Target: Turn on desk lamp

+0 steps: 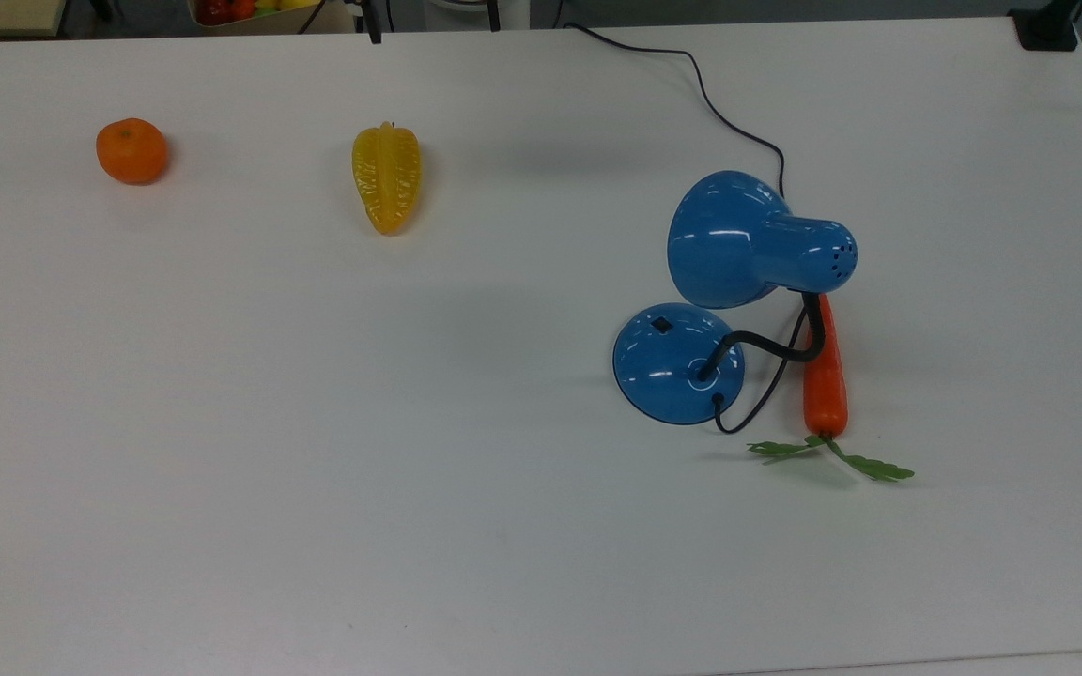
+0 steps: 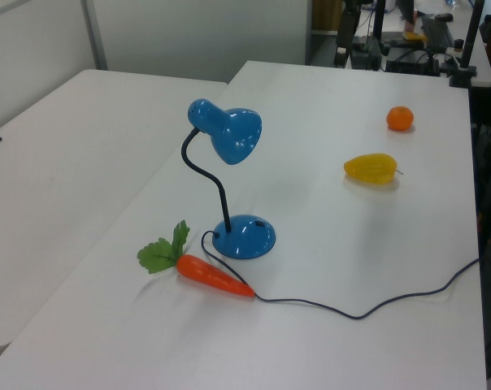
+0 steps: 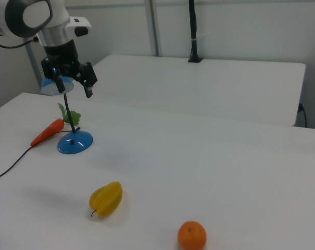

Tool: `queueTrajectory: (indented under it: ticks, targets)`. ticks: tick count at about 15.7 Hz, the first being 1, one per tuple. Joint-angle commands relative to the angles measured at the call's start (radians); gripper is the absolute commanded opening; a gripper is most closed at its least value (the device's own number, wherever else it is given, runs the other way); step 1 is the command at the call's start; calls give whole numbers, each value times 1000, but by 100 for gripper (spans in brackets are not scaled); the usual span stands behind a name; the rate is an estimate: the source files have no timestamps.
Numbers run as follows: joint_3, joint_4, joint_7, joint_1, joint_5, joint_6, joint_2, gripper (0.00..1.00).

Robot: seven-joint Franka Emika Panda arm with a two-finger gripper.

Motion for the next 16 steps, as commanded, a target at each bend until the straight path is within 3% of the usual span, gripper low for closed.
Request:
queueTrajectory:
  ticks: [1, 14, 16]
  targets:
    - [-9, -24, 21, 20, 3, 29, -9, 100]
    - [-7, -24, 6, 19, 6, 29, -6, 100]
    - [-7, -27, 4, 19, 6, 29, -5, 81]
